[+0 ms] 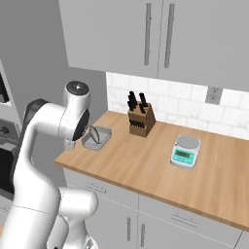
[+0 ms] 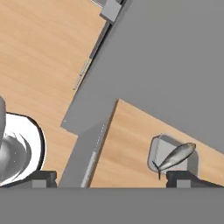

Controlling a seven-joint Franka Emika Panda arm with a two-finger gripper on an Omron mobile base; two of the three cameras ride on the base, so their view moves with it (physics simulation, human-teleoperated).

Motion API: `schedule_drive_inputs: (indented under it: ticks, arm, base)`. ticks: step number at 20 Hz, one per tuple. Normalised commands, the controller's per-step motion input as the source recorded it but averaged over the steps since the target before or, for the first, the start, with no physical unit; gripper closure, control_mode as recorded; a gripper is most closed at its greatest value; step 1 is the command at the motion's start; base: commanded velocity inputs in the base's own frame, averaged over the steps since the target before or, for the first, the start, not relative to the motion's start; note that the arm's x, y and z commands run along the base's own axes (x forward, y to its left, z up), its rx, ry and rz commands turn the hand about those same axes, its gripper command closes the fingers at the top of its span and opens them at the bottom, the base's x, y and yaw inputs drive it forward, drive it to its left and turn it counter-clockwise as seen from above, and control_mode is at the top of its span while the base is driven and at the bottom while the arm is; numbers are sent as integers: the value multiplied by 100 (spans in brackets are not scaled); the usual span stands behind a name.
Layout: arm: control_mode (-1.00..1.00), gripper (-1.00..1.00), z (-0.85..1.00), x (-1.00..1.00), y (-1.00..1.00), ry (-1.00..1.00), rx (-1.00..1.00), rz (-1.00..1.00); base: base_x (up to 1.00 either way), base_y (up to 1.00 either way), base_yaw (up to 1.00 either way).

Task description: Take the meat container that has the fish and place it on the second highest rack of the freezer. Then take the vegetable container that has the broccoli and avocado and place it on the highest rack of the freezer.

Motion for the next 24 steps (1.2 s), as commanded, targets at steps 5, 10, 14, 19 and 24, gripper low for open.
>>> schedule_drive_inputs:
  ticks: [5,10,14,19,24]
  arm:
    - [-100,-100,-51,17,3,15,0,8]
    - [-100,-100,-75,44,1,10,0,9]
    - [-100,-100,-62,24,3,4,0,9]
    - [-100,-100,-42,48,1,1,0,4]
    - [-100,-100,-38,51,32,0,-1,2]
  base:
    - [0,0,0]
    - [0,0,0]
    - [0,0,0]
    - [0,0,0]
    - [0,0,0]
